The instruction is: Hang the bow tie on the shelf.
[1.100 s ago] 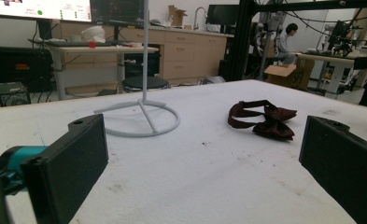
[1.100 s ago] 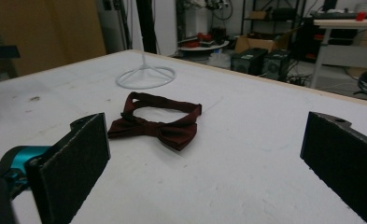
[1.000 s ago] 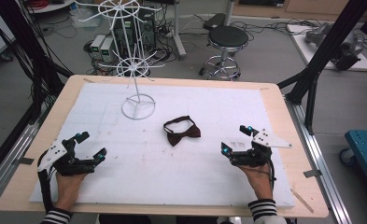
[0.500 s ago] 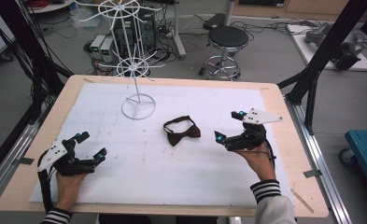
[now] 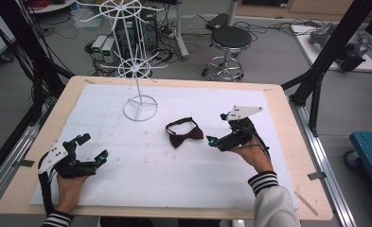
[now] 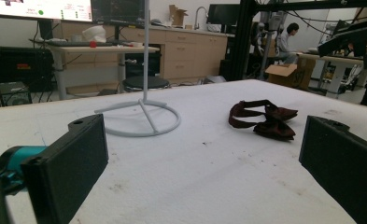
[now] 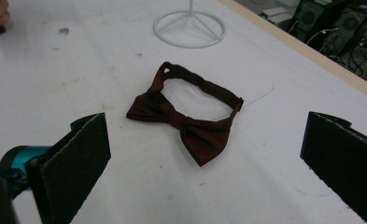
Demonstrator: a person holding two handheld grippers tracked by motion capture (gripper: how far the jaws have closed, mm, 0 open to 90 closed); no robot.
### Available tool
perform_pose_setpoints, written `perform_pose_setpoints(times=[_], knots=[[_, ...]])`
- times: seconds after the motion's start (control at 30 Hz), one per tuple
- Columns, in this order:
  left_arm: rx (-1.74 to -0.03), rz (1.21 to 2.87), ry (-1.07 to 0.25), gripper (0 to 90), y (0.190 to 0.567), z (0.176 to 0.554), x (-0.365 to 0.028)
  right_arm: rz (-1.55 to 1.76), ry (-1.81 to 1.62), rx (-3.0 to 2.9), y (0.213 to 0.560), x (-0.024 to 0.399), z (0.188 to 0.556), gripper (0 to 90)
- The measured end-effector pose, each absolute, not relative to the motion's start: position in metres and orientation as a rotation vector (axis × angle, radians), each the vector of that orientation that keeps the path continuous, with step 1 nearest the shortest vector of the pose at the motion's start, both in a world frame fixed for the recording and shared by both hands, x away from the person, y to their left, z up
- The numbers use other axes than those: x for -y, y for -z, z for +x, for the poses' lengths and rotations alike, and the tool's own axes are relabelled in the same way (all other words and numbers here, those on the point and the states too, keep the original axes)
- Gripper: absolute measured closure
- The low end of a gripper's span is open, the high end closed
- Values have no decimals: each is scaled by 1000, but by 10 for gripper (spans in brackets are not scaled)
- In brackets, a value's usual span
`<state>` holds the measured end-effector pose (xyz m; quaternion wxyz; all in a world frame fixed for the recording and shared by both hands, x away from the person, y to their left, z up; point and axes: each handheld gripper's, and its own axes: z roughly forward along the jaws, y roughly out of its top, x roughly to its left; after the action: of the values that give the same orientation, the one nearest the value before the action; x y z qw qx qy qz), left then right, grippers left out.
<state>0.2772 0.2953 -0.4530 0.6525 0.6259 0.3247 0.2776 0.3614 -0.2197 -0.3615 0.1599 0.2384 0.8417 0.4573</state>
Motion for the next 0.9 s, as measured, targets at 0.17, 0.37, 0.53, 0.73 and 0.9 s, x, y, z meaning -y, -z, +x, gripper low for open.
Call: perform_pose_setpoints(times=[0.17,0.37,0.53,0.73,0.9], knots=[[-736,1419,-632,17,453,277,-295,647,-1247,-2478,361,207,370,8],[-736,1420,-632,17,453,277,-295,591,-1127,-2562,361,194,382,8],[-734,1419,-632,17,453,277,-295,550,-1060,-2623,361,182,395,8],[-727,1427,-635,17,453,277,-294,532,-1013,-2659,364,169,405,38],[-730,1424,-640,17,453,276,-294,562,-924,-2692,375,166,411,38]])
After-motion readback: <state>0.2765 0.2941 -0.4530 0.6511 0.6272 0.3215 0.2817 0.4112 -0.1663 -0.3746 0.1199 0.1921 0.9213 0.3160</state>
